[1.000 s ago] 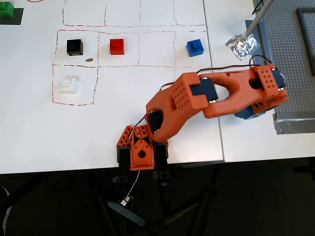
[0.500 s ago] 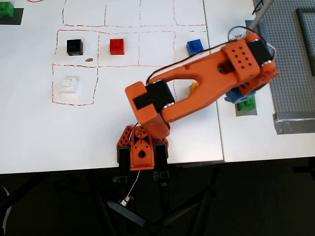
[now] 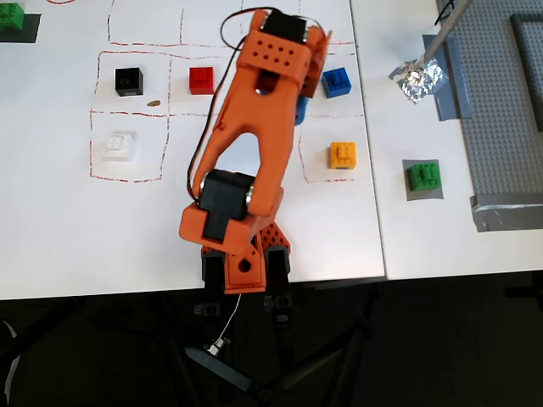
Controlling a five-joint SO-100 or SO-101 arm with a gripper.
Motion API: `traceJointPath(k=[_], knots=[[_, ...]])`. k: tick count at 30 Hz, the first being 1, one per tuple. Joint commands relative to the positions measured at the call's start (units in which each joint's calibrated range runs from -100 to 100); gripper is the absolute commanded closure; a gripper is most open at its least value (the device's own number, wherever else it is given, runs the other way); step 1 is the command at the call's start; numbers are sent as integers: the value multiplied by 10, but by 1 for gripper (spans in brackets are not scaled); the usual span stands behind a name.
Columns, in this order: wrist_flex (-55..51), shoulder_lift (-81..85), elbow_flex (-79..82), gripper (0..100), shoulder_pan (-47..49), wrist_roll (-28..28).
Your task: Grab the block and put it in the grey marker
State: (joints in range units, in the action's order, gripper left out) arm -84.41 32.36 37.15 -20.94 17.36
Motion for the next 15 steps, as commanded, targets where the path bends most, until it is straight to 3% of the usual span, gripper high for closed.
traceJointPath(k=[1,8,15], knots=[[55,66,-6,100,85,-66],[220,190,119,100,165,-150],[348,346,298,100,214,-183]])
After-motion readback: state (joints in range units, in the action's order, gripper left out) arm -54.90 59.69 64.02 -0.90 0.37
